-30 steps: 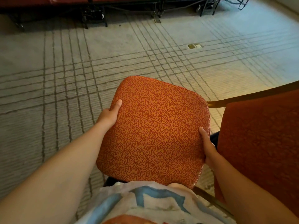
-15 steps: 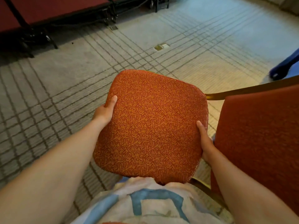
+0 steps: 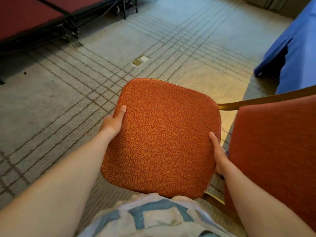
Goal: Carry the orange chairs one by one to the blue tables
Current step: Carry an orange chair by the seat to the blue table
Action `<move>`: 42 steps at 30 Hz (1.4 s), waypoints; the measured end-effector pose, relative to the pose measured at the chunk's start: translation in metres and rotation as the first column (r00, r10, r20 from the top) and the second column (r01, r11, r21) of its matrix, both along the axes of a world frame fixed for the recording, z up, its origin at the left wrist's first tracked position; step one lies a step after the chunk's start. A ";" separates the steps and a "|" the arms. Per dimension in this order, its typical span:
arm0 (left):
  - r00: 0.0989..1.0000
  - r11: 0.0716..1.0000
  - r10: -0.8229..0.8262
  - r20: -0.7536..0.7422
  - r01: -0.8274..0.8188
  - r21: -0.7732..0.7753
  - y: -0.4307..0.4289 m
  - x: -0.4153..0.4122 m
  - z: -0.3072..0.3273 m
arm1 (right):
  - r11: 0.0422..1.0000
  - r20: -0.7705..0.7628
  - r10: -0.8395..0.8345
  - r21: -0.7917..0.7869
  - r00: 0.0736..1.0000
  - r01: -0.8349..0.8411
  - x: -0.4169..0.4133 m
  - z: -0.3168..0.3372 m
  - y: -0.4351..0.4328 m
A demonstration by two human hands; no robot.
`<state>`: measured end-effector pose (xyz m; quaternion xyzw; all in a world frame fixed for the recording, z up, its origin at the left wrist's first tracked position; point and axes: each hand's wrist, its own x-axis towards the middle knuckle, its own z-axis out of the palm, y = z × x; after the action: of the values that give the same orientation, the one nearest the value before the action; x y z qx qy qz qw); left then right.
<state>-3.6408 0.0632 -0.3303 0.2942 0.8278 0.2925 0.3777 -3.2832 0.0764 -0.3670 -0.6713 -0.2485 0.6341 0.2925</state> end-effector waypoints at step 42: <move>0.594 0.596 -0.802 0.064 0.802 0.019 0.768 0.025 -0.008 | 0.561 -0.002 -0.828 -0.004 0.561 0.828 -0.090 -0.026 0.456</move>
<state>-3.6159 0.8316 -0.3378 0.6227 0.5961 0.0964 0.4976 -3.3733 0.5326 -0.3933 -0.7086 0.0965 0.4248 0.5551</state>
